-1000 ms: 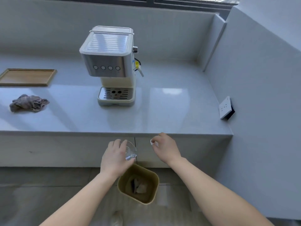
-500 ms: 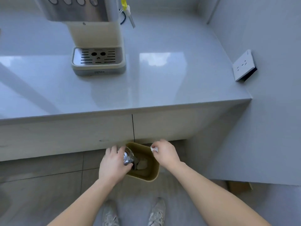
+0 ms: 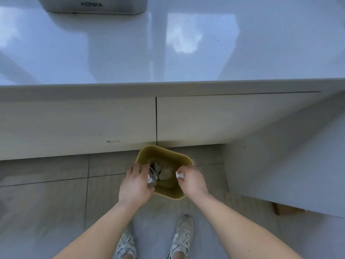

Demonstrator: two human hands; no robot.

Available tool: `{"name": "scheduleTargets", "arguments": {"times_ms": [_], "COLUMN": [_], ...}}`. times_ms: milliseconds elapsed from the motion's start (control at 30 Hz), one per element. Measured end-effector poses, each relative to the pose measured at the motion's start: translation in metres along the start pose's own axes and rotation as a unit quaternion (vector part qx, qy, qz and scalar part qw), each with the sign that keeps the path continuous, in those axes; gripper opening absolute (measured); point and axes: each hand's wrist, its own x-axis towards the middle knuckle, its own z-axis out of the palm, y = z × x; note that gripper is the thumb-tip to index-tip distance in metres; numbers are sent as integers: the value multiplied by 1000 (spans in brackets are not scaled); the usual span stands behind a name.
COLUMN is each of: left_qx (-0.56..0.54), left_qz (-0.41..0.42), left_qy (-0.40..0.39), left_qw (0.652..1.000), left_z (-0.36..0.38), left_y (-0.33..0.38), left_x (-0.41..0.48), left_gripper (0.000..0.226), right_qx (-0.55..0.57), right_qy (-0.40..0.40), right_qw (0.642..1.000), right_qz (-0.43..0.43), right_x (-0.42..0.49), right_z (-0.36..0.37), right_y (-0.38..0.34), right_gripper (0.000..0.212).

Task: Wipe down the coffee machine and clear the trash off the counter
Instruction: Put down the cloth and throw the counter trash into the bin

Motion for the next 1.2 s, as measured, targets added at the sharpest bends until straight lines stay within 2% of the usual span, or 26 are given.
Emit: {"name": "scheduleTargets", "arguments": {"times_ms": [200,367,533,1200], "left_qx": [-6,-12,27,85], "left_qz": [5,-3,6,35], "left_qy": [-5,-20,-22,20], "left_qw": [1000,1000,999,996], "left_z": [19,26,28,-10], "left_y": [3,9,4,4], "left_x": [11,20,21,-2], "left_gripper": [80,87,86,75], "right_qx": [4,0,3,-43], "right_qy": [5,-15,5,28], "right_qw": [1000,1000,1000,997], "right_qz": [12,8,-2,-60], "right_x": [7,12,14,-3], "right_z": [19,24,26,3], "right_y": [4,6,12,-6], "right_gripper": [22,41,28,37]}}
